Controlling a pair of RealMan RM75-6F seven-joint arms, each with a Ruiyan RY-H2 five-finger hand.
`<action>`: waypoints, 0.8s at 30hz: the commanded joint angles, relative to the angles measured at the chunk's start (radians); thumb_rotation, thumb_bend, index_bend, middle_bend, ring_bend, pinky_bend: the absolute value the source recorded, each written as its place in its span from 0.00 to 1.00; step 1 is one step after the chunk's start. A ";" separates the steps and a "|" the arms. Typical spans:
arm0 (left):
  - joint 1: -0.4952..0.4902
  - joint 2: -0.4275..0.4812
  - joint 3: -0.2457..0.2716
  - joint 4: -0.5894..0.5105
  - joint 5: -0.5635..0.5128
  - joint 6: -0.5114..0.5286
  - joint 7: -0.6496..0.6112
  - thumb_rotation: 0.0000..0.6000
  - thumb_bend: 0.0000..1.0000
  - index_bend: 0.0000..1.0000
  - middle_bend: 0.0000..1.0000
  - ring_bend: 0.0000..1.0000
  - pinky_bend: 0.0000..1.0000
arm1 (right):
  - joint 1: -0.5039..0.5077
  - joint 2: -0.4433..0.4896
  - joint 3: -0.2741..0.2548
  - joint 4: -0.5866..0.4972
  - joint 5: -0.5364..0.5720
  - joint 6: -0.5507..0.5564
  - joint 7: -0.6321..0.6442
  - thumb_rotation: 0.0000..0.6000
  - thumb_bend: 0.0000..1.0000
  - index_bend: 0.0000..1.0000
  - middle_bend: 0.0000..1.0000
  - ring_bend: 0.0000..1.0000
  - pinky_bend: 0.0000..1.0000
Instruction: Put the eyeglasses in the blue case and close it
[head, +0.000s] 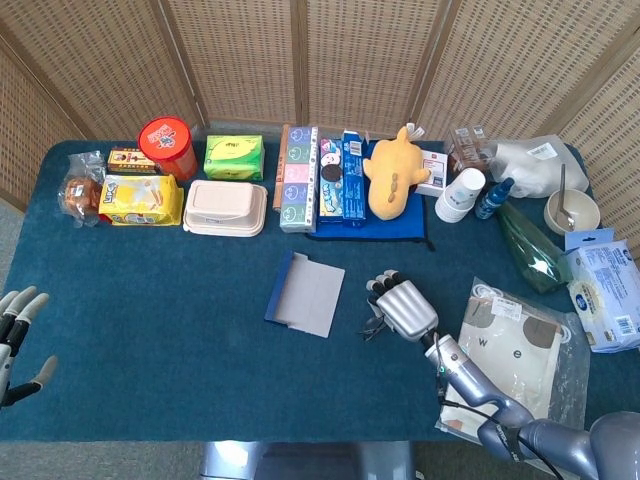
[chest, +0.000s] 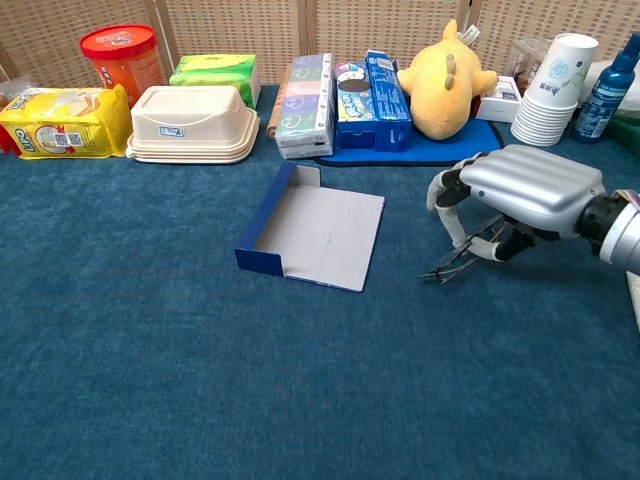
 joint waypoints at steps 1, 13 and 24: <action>-0.001 0.000 -0.001 0.000 -0.001 0.000 0.000 1.00 0.31 0.07 0.06 0.00 0.00 | 0.002 0.005 0.004 -0.018 -0.001 0.005 -0.003 1.00 0.39 0.70 0.33 0.28 0.26; -0.008 0.000 -0.006 -0.003 -0.001 -0.006 0.007 1.00 0.31 0.07 0.06 0.00 0.00 | 0.029 0.044 0.040 -0.130 -0.012 0.023 -0.045 1.00 0.39 0.70 0.34 0.30 0.26; -0.014 -0.003 -0.009 -0.014 0.000 -0.009 0.019 1.00 0.31 0.07 0.06 0.00 0.00 | 0.143 0.002 0.125 -0.171 0.014 -0.067 -0.092 1.00 0.39 0.70 0.33 0.30 0.26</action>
